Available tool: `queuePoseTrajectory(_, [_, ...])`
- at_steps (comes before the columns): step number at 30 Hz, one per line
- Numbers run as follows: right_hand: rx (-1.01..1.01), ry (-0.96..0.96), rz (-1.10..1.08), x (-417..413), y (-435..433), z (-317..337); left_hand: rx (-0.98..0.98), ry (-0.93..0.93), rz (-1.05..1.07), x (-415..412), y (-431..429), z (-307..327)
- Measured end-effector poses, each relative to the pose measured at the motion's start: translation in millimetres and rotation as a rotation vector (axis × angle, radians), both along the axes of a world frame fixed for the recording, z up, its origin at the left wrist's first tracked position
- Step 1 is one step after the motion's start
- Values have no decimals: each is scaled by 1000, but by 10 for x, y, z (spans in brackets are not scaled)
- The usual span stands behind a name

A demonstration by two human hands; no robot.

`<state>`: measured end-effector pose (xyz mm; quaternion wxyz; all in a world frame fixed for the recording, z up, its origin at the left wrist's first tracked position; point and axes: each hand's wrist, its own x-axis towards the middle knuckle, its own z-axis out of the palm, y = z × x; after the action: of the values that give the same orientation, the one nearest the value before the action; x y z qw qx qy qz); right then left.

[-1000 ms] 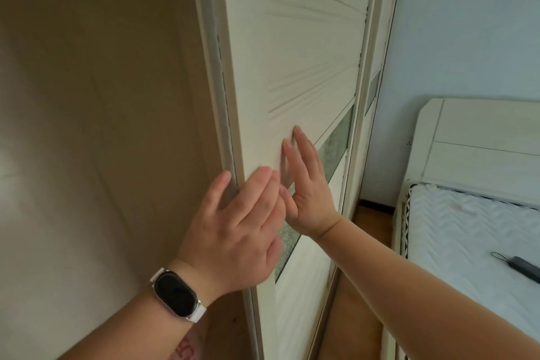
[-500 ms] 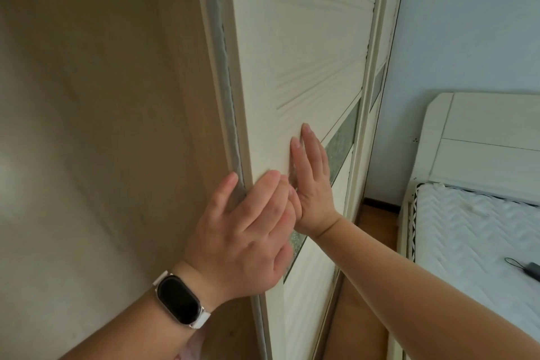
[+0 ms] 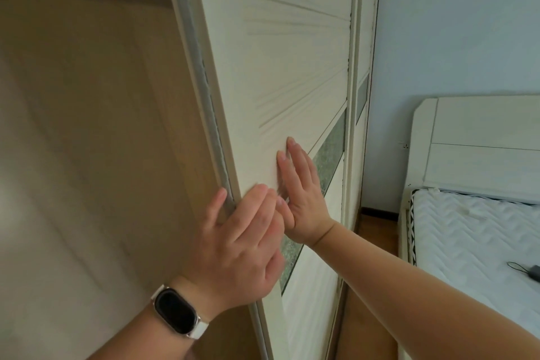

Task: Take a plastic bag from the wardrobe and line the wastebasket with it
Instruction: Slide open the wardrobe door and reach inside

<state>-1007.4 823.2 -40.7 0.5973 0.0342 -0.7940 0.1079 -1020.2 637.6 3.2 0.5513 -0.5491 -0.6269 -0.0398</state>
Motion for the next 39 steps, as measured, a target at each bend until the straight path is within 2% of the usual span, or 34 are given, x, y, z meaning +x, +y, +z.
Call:
queuePoseTrajectory(8, [-22,-160,-50,274,10,103,-125,-41,-15,63,-28,23])
queuePoseTrajectory(15, [35,-432,-184,835,-210,5,-240,-185,-154,170,-514,-307])
queuePoseTrajectory(22, [131,-491,-204,1395,-770,-171,-205,-431,-9,208,-1016,-625])
queuePoseTrajectory(26, [211,-533,-135,1499,-1178,-305,-209,-542,54,227,-1298,-854])
queuePoseTrajectory(30, [264,-637,-4,1384,-1534,-522,-170,-651,123,200,-1581,-1175])
queuePoseTrajectory(39, [352,-858,82,710,-1889,-1203,-164,-886,402,-109,-2236,-1988])
